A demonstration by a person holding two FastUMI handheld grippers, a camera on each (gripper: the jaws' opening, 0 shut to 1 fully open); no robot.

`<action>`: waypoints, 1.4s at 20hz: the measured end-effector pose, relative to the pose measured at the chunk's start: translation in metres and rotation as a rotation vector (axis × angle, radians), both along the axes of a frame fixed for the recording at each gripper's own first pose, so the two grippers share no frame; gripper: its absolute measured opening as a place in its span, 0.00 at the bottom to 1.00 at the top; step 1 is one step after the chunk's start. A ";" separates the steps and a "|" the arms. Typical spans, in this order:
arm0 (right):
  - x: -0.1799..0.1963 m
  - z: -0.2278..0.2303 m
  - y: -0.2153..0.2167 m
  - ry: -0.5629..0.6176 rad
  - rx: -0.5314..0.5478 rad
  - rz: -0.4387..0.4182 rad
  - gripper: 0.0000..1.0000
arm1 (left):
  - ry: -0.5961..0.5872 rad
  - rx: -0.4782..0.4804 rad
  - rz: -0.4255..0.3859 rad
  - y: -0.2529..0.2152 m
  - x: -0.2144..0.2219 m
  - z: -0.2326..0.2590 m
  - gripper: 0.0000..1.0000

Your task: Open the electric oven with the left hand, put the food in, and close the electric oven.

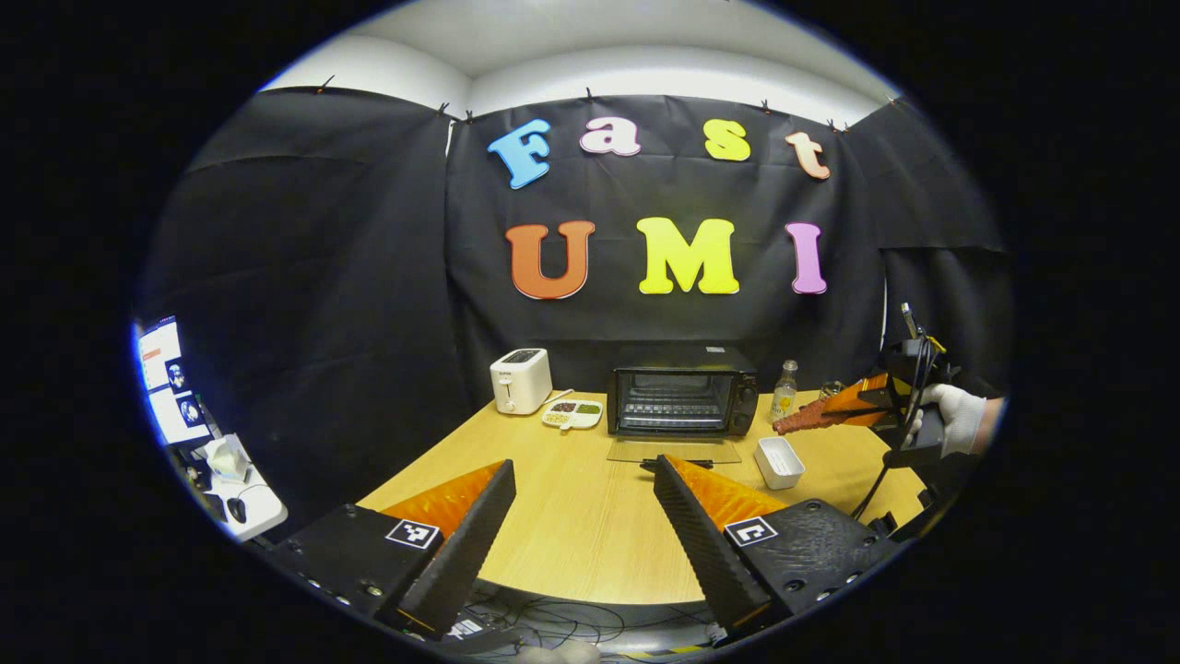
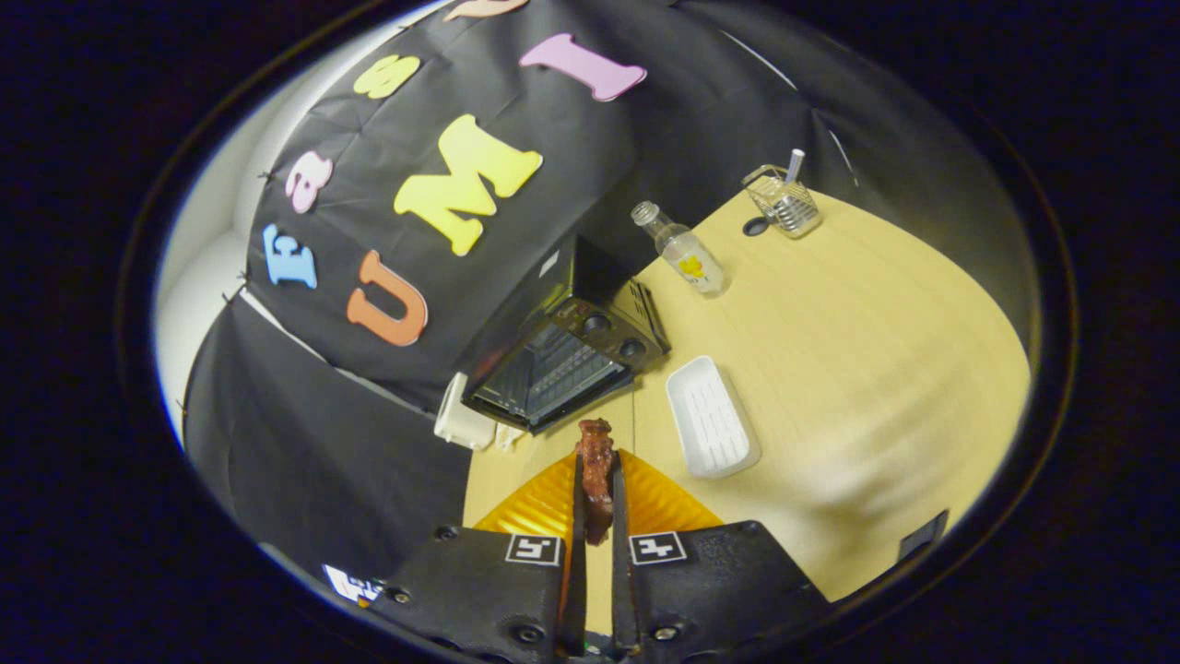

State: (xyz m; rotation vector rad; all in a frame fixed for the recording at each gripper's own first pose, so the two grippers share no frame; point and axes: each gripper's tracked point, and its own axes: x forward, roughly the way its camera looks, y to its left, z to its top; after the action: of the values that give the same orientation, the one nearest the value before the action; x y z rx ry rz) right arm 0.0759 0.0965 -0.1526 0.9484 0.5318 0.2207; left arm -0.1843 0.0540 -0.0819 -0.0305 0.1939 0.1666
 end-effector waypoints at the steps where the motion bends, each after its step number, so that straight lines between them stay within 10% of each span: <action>1: -0.006 0.003 0.011 0.001 0.046 -0.025 0.14 | 0.002 0.001 -0.006 0.006 -0.009 0.000 0.96; 11: 0.025 0.000 0.092 -0.008 0.183 -0.135 0.14 | -0.007 -0.026 -0.002 0.042 -0.035 0.005 0.96; 28: 0.272 -0.058 0.177 -0.029 0.018 -0.257 0.14 | 0.089 0.005 0.025 0.103 0.117 0.001 0.97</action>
State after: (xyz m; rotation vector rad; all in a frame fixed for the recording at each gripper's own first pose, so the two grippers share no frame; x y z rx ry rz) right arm 0.3475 0.2735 -0.2102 1.0191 0.3771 0.0075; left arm -0.0671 0.1569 -0.0810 -0.0208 0.2819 0.1931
